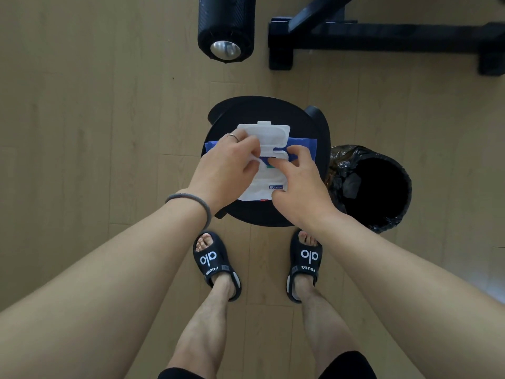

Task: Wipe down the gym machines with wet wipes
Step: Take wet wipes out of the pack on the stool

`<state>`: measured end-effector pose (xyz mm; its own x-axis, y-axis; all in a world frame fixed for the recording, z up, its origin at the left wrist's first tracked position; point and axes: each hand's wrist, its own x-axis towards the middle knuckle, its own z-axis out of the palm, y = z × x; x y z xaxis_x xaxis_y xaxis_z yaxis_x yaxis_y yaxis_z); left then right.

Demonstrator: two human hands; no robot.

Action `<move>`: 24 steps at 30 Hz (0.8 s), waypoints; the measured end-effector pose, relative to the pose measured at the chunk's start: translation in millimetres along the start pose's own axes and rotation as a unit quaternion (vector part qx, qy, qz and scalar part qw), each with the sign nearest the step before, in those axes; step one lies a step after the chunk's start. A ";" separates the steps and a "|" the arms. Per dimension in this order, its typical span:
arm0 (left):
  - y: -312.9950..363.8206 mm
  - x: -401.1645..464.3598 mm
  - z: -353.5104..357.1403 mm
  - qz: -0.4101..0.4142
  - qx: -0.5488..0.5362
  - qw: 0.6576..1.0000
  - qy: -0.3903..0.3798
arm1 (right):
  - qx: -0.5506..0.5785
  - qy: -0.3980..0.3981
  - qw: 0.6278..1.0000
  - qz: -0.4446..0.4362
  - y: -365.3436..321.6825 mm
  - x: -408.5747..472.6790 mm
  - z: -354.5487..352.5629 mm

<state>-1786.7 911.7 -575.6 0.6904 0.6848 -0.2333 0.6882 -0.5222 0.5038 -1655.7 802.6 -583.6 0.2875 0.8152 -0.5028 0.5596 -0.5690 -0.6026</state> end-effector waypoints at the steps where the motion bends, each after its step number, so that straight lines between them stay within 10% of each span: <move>1: 2.8 0.4 -2.2 -0.039 -0.067 0.997 -0.005 | -0.006 -0.004 1.000 0.003 -1.8 -0.3 -1.3; 15: 40.4 -1.1 -53.2 -0.252 -0.433 0.859 0.099 | -0.031 -0.083 0.996 0.031 -10.7 1.9 -14.1; 21: 68.6 2.1 -108.0 -0.232 -0.647 0.713 0.141 | -0.055 -0.122 0.990 0.039 -16.2 0.5 -19.5; 24: 62.0 2.4 -113.7 -0.258 -0.573 0.774 0.069 | 0.027 -0.102 0.994 0.040 -19.3 0.6 -22.8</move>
<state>-1767.8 938.7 -450.4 0.3044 0.7409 -0.5986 0.1590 0.5801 0.7989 -1648.6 816.5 -558.2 0.1629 0.7312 -0.6624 0.4977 -0.6406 -0.5847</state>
